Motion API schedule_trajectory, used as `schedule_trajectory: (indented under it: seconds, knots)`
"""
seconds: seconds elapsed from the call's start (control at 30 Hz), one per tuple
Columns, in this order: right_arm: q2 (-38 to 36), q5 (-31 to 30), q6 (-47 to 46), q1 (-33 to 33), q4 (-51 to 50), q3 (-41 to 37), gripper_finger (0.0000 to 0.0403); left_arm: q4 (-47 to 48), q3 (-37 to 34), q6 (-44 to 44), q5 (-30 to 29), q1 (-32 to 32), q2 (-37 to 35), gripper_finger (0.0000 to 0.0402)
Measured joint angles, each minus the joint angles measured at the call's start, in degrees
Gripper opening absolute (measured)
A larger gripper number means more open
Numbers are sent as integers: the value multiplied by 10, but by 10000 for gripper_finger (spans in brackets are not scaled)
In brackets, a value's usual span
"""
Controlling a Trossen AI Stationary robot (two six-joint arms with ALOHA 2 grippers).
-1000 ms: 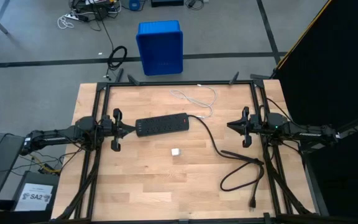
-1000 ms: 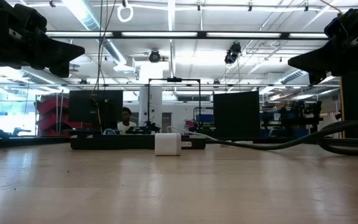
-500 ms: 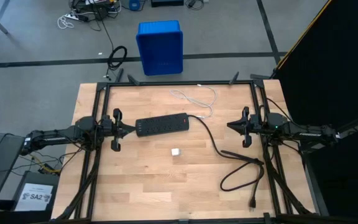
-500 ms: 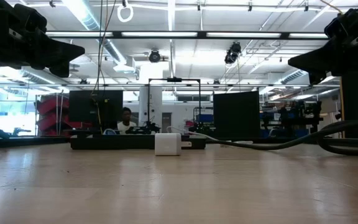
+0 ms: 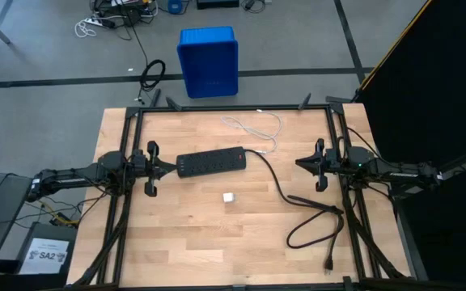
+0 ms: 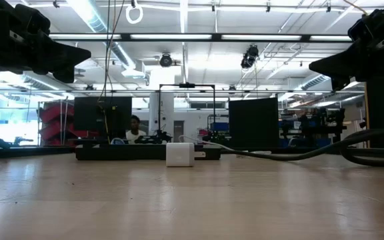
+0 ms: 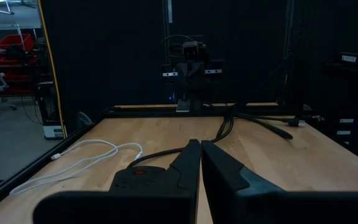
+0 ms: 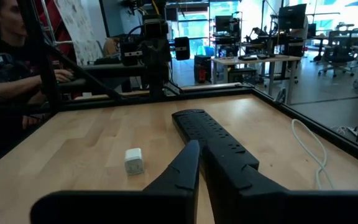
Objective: Insert USB
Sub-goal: Return to Home Position
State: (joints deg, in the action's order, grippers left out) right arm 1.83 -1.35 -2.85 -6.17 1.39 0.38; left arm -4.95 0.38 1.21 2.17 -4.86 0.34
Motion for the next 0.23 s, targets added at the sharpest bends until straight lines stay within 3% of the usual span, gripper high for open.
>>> schedule_trajectory:
  seconds: [0.23]
  knots:
    - [0, 0, 0, 0, 0, 0, 7, 0, 0, 0, 0, 0, 0, 1]
